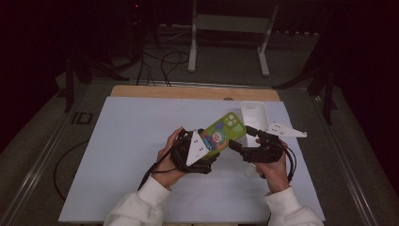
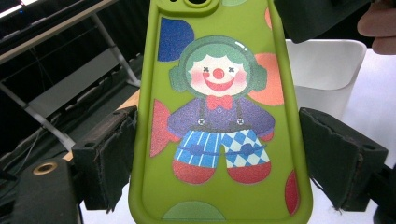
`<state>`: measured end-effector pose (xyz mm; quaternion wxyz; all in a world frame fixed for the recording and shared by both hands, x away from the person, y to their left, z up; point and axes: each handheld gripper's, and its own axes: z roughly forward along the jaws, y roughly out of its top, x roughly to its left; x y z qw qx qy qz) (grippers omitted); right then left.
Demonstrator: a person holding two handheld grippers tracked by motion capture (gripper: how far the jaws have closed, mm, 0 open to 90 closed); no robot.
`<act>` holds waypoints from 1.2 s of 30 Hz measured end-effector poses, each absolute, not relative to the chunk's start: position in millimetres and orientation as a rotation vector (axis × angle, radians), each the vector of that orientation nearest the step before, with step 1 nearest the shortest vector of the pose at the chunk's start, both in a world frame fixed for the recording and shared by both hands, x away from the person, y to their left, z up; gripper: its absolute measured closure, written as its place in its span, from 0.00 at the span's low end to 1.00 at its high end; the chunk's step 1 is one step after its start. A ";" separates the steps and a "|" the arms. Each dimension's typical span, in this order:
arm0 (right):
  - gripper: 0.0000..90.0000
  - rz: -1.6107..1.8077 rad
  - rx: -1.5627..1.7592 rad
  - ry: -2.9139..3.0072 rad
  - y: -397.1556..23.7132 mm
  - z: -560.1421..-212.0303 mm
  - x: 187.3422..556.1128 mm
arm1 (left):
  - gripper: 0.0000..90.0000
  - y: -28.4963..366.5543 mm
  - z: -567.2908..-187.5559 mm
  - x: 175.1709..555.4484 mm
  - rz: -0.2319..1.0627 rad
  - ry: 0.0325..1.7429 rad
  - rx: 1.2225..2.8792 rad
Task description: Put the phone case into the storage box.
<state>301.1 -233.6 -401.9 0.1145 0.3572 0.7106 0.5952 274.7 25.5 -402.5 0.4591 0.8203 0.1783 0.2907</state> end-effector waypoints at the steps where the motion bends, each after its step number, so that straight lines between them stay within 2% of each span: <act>1: 0.10 1.751 1.051 2.085 -233.1 -401.9 301.3 | 0.18 24.9 -402.9 274.4 0.719 0.437 2.022; 7: 0.10 1.767 1.055 2.095 -228.7 -401.7 302.3 | 0.18 21.7 -403.8 272.8 0.715 0.425 2.023; 8: 0.11 1.778 1.057 2.099 -228.3 -401.6 302.6 | 0.18 21.2 -403.8 272.5 0.716 0.421 2.024; 9: 0.16 1.787 1.057 2.099 -228.2 -401.4 302.6 | 0.18 20.3 -404.1 271.9 0.715 0.421 2.025; 26: 0.18 1.841 1.073 2.120 -224.3 -401.7 305.0 | 0.18 13.2 -405.8 267.3 0.706 0.381 2.020; 31: 0.26 1.858 1.094 2.135 -223.8 -401.8 305.8 | 0.18 13.2 -405.9 267.1 0.707 0.379 2.017; 36: 0.39 1.887 1.116 2.147 -226.1 -403.1 307.2 | 0.18 14.8 -406.1 268.6 0.698 0.385 2.016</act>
